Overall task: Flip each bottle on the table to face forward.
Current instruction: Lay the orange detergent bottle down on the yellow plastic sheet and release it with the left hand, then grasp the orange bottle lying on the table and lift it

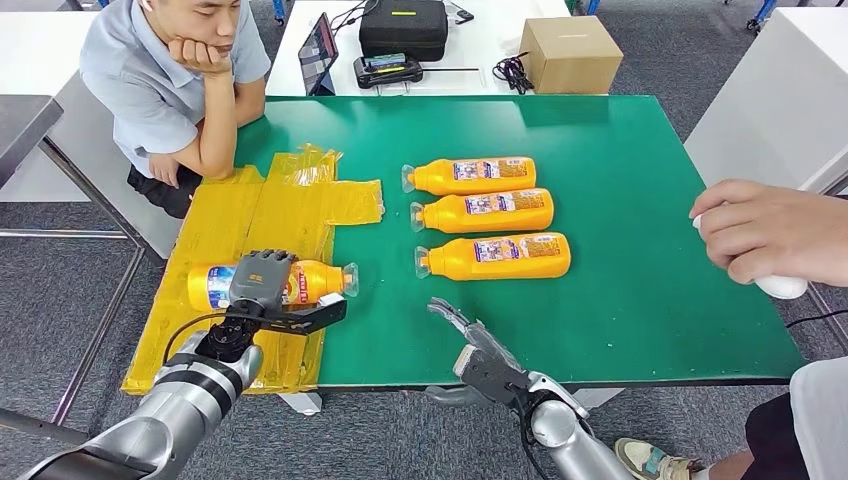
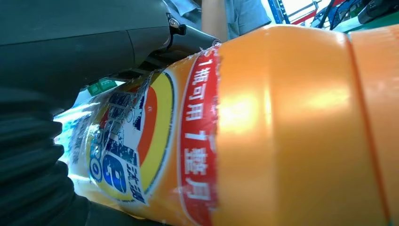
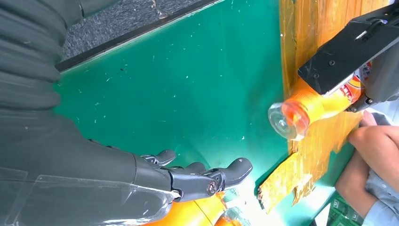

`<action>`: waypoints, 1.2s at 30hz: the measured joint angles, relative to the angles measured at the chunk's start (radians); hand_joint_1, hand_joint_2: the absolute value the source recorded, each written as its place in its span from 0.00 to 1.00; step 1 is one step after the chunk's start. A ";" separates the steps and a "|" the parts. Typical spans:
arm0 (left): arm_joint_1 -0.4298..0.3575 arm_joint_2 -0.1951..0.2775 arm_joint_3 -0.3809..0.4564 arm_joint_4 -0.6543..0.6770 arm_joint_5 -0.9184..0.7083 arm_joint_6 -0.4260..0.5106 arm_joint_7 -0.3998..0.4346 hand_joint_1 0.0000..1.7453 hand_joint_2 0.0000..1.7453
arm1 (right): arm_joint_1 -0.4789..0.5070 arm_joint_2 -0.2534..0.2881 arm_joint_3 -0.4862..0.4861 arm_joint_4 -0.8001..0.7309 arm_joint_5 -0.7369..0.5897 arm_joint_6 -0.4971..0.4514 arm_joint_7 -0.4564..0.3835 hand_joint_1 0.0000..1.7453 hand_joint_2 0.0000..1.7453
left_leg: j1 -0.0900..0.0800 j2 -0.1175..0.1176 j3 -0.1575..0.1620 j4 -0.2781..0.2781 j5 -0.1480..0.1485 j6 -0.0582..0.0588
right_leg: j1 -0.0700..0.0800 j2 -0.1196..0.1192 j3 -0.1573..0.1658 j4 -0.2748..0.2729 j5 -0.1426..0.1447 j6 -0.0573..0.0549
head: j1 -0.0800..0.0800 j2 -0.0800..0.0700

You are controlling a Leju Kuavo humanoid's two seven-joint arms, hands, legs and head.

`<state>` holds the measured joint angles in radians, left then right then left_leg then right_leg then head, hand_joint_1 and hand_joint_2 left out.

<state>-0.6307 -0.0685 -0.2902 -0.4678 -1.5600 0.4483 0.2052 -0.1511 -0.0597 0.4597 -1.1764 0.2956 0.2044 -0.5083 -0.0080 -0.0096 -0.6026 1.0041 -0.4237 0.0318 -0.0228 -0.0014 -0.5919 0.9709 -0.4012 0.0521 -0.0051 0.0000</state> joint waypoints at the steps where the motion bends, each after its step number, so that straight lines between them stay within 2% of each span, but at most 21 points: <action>1: -0.002 0.000 0.000 0.005 0.000 0.000 0.001 0.28 1.00 | 0.000 0.000 0.000 0.000 0.000 0.000 0.000 0.00 1.00 | 0.000 0.000 0.000 0.000 0.000 0.000 | 0.000 0.000 0.000 0.000 0.000 0.000 | 0.000 0.000; 2: -0.004 0.000 0.000 0.009 0.000 0.000 0.002 0.07 1.00 | 0.000 0.000 0.000 0.001 0.000 0.000 0.000 0.00 1.00 | 0.000 0.000 0.001 0.000 0.000 0.000 | 0.000 0.000 0.001 0.000 0.000 0.000 | 0.000 0.000; 3: -0.006 0.000 -0.001 0.012 -0.001 -0.002 0.004 0.00 1.00 | 0.000 0.000 0.000 0.001 0.000 0.000 0.000 0.00 1.00 | 0.000 0.000 0.001 0.000 0.000 0.000 | 0.000 0.000 0.001 0.000 0.000 0.000 | 0.000 0.000; 8: -0.019 0.000 -0.020 0.028 -0.006 -0.029 0.022 0.00 1.00 | 0.000 0.004 0.000 0.004 0.005 -0.001 0.000 0.00 1.00 | 0.000 0.000 0.003 0.000 0.000 0.000 | 0.000 0.000 0.002 0.000 0.000 0.000 | 0.000 0.000; 27: -0.034 0.000 -0.037 0.037 0.015 -0.065 -0.011 0.00 1.00 | -0.001 0.009 -0.003 0.010 0.021 -0.008 0.004 0.00 1.00 | 0.000 0.000 0.004 0.000 0.000 0.000 | 0.000 0.000 0.004 0.000 0.000 0.000 | 0.000 0.000; 36: 0.002 -0.007 -0.037 0.020 0.013 0.061 -0.020 0.00 1.00 | 0.004 0.010 -0.008 0.014 0.031 -0.020 0.006 0.00 1.00 | 0.000 0.000 0.004 0.000 0.000 0.000 | 0.000 0.000 0.003 0.000 0.000 0.000 | 0.000 0.000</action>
<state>-0.6283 -0.0754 -0.3277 -0.4482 -1.5475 0.5092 0.1857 -0.1470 -0.0492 0.4521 -1.1624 0.3262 0.1841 -0.5027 -0.0079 -0.0097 -0.5990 1.0041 -0.4236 0.0318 -0.0227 -0.0014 -0.5886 0.9708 -0.4011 0.0520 -0.0052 0.0000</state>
